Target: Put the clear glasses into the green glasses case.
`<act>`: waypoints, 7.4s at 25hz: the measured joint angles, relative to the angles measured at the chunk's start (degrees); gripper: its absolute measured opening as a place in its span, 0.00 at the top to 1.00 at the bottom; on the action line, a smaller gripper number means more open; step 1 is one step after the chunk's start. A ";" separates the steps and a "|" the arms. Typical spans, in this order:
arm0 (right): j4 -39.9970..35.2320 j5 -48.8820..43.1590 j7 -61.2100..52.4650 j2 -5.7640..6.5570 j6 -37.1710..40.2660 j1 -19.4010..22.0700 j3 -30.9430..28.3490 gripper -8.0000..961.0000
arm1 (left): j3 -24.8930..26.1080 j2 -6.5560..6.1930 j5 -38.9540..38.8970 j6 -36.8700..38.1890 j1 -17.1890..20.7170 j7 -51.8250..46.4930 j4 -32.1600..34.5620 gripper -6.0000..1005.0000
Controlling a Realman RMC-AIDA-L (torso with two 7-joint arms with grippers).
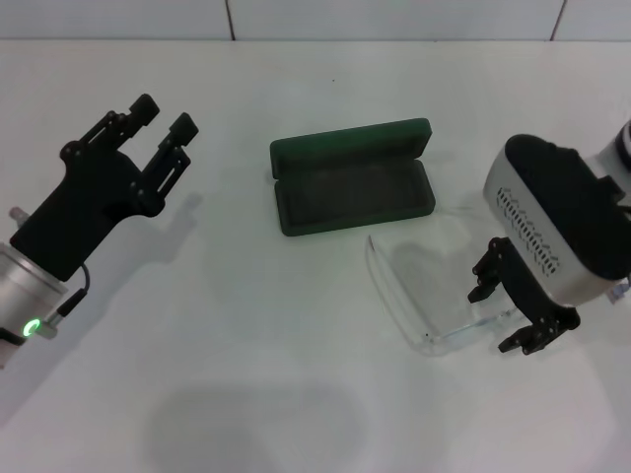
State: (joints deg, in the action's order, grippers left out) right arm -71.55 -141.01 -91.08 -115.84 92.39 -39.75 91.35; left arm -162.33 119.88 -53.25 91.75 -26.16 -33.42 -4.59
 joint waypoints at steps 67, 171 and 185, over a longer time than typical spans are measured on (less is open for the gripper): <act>38.99 63.78 54.80 0.15 -0.82 12.49 -22.61 0.87 | -0.61 -3.00 -0.86 0.49 -2.94 -31.13 -2.94 0.17; 30.72 56.21 56.19 0.23 7.62 13.87 -14.72 0.87 | -0.70 -4.04 40.63 21.67 -21.97 -46.22 -7.58 0.18; 30.87 55.93 56.19 0.27 7.62 14.42 -15.00 0.87 | -0.57 -5.06 35.93 20.75 -21.36 -48.20 -9.03 0.18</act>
State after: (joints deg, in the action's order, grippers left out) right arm -40.67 -85.08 -34.89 -115.56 100.01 -25.33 76.35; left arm -162.90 114.83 -17.32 112.50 -47.52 -81.62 -13.62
